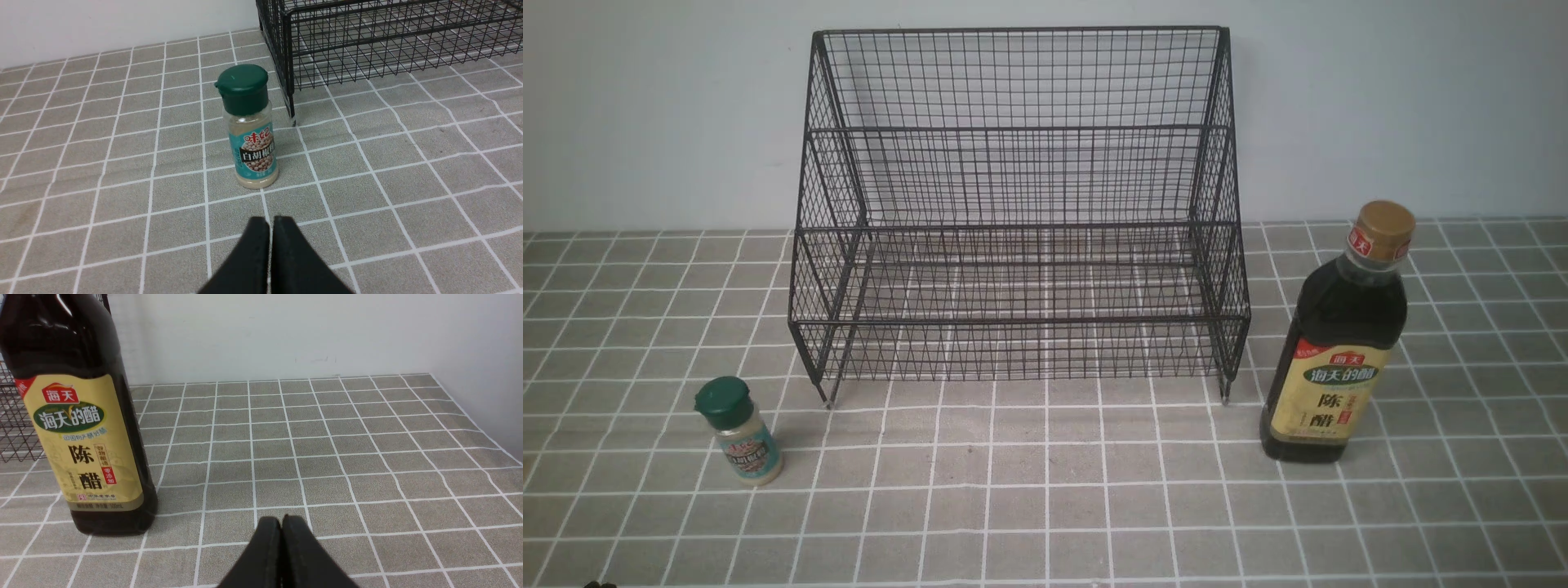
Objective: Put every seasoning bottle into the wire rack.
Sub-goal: Use the right arm to grab the condiment bottle closest to it, then use the right arm to put the condiment bottle back on the shelf, then use the left arm to grab the condiment bottle closest to it
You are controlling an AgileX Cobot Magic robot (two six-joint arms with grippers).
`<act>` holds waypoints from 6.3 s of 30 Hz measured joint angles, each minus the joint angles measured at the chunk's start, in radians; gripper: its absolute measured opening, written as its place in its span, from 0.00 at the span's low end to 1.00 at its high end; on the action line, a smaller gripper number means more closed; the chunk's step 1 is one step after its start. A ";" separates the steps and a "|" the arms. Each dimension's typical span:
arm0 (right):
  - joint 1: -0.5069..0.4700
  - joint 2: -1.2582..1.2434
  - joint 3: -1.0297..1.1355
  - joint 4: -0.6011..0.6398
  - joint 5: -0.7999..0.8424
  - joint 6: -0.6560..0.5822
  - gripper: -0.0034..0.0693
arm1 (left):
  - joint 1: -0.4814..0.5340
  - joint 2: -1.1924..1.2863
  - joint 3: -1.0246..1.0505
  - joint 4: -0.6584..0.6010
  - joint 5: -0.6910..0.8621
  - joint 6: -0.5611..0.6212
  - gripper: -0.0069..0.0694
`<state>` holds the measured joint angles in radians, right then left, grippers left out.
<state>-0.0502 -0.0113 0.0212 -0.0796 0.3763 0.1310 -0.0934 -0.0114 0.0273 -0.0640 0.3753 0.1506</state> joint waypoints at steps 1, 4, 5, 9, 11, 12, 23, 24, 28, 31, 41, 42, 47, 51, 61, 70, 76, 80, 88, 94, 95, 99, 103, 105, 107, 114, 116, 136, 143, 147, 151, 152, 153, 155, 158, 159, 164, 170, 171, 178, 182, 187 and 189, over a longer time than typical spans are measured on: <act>0.000 0.000 0.000 0.000 0.000 0.000 0.03 | 0.000 0.000 0.000 0.000 0.000 0.000 0.08; 0.000 0.000 0.000 0.000 0.000 0.000 0.03 | 0.000 0.000 0.000 0.000 0.000 0.000 0.08; 0.000 0.000 0.000 0.000 0.000 0.000 0.03 | 0.000 0.000 0.000 0.000 0.000 0.000 0.08; 0.000 0.000 0.000 0.000 0.000 0.000 0.03 | 0.000 0.000 0.000 0.000 0.000 0.000 0.08; 0.000 0.000 0.000 0.000 0.000 0.000 0.03 | 0.000 0.000 0.000 0.000 0.000 0.000 0.08; 0.000 0.000 0.000 0.000 0.000 0.000 0.03 | 0.000 0.000 0.000 0.000 0.000 0.000 0.08; 0.000 0.000 0.000 -0.001 0.000 0.000 0.03 | 0.000 0.000 0.000 0.000 0.000 0.000 0.08; 0.000 0.000 0.000 -0.001 0.000 0.000 0.03 | 0.000 0.000 0.000 0.000 0.000 0.000 0.08; 0.000 0.000 0.005 0.011 -0.062 -0.004 0.03 | 0.000 0.000 0.000 0.000 0.000 0.000 0.08; 0.000 0.000 0.008 0.080 -0.264 0.011 0.03 | 0.000 0.000 0.000 0.000 0.000 0.000 0.08; 0.000 0.000 0.008 0.190 -0.592 0.062 0.03 | 0.000 0.000 0.000 0.000 0.000 0.000 0.08; 0.000 0.000 0.008 0.191 -0.590 0.063 0.03 | 0.000 0.000 0.000 0.000 0.000 0.000 0.08; 0.000 0.000 0.008 0.211 -0.619 0.106 0.03 | 0.000 0.000 0.000 0.000 0.000 0.000 0.08; 0.000 0.040 -0.038 0.172 -0.646 0.214 0.03 | 0.000 0.000 0.000 0.000 0.000 0.000 0.08; 0.000 0.531 -0.414 -0.672 -0.707 0.800 0.05 | 0.000 0.000 0.000 0.000 0.000 0.000 0.08; 0.000 0.994 -0.702 -1.351 -0.925 1.327 0.23 | 0.000 0.000 0.000 0.000 0.000 0.000 0.08; 0.000 1.141 -0.792 -1.384 -0.908 1.359 0.60 | 0.000 0.000 0.000 0.000 0.000 0.000 0.08; 0.000 1.216 -0.800 -1.383 -0.845 1.341 0.78 | 0.000 0.000 0.000 0.000 0.000 0.000 0.08; 0.000 1.346 -0.803 -1.383 -0.877 1.325 0.86 | 0.000 0.000 0.000 0.000 0.000 0.000 0.08; 0.000 1.420 -0.803 -1.383 -0.895 1.294 0.84 | 0.000 0.000 0.000 0.000 0.000 0.000 0.08; 0.000 1.432 -0.804 -1.384 -0.895 1.276 0.81 | 0.000 0.000 0.000 0.000 0.000 0.000 0.08; 0.000 1.433 -0.810 -1.392 -0.889 1.242 0.59 | 0.000 0.000 0.000 0.000 0.000 0.000 0.08; 0.000 1.373 -0.815 -1.442 -0.851 1.234 0.49 | 0.000 0.000 0.000 0.000 0.000 0.000 0.08; 0.000 1.353 -0.823 -1.470 -0.850 1.237 0.49 | 0.000 0.000 0.000 0.000 0.000 0.000 0.08; 0.000 1.293 -0.892 -1.518 -0.882 1.240 0.49 | 0.000 0.000 0.000 0.000 0.000 0.000 0.08; -0.001 1.243 -1.107 -1.522 -1.053 1.311 0.49 | 0.000 0.000 0.000 0.000 0.000 0.000 0.08; 0.009 1.252 -1.167 -1.523 -1.096 1.354 0.49 | 0.000 0.000 0.000 0.000 0.000 0.000 0.08; 0.371 1.718 -1.475 -1.589 -0.960 1.376 0.49 | 0.000 0.000 0.000 0.000 0.000 0.000 0.08; 0.374 1.822 -1.477 -1.669 -0.979 1.386 0.49 | 0.000 0.000 0.000 0.000 0.000 0.000 0.08; 0.373 1.829 -1.488 -1.683 -0.977 1.439 0.49 | 0.000 0.000 0.000 0.000 0.000 0.000 0.08; 0.373 1.832 -1.490 -1.683 -0.956 1.470 0.49 | 0.000 0.000 0.000 0.000 0.000 0.000 0.08; 0.373 1.832 -1.490 -1.683 -0.955 1.470 0.49 | 0.000 0.000 0.000 0.000 0.000 0.000 0.08; 0.373 1.832 -1.490 -1.683 -0.955 1.471 0.49 | 0.000 0.000 0.000 0.000 0.000 0.000 0.08; 0.373 1.827 -1.491 -1.683 -0.954 1.481 0.50 | 0.000 0.000 0.000 0.000 0.000 0.000 0.08; 0.373 1.805 -1.491 -1.683 -0.963 1.511 0.58 | 0.000 0.000 0.000 0.000 0.000 0.000 0.08; 0.373 1.791 -1.491 -1.683 -0.967 1.519 0.61 | 0.000 0.000 0.000 0.000 0.000 0.000 0.08; 0.373 1.705 -1.491 -1.683 -0.980 1.533 0.65 | 0.000 0.000 0.000 0.000 0.000 0.000 0.08; 0.373 1.592 -1.491 -1.683 -0.965 1.510 0.56 | 0.000 0.000 0.000 0.000 0.000 0.000 0.08; 0.373 1.562 -1.491 -1.683 -0.939 1.473 0.49 | 0.000 0.000 0.000 0.000 0.000 0.000 0.08; 0.373 1.444 -1.491 -1.683 -0.724 1.107 0.13 | 0.000 0.000 0.000 0.000 0.000 0.000 0.08; 0.373 1.353 -1.441 -1.676 -0.479 0.889 0.04 | 0.000 0.000 0.000 0.000 0.000 0.000 0.08; 0.373 1.265 -1.318 -1.507 -0.192 0.875 0.03 | 0.000 0.000 0.000 0.000 0.000 0.000 0.08; 0.373 1.233 -1.265 -1.384 -0.141 0.873 0.03 | 0.000 0.000 0.000 0.000 0.000 0.000 0.08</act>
<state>0.3226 1.2217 -1.2440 -1.4633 0.2352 1.0041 -0.0934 -0.0114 0.0273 -0.0640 0.3757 0.1506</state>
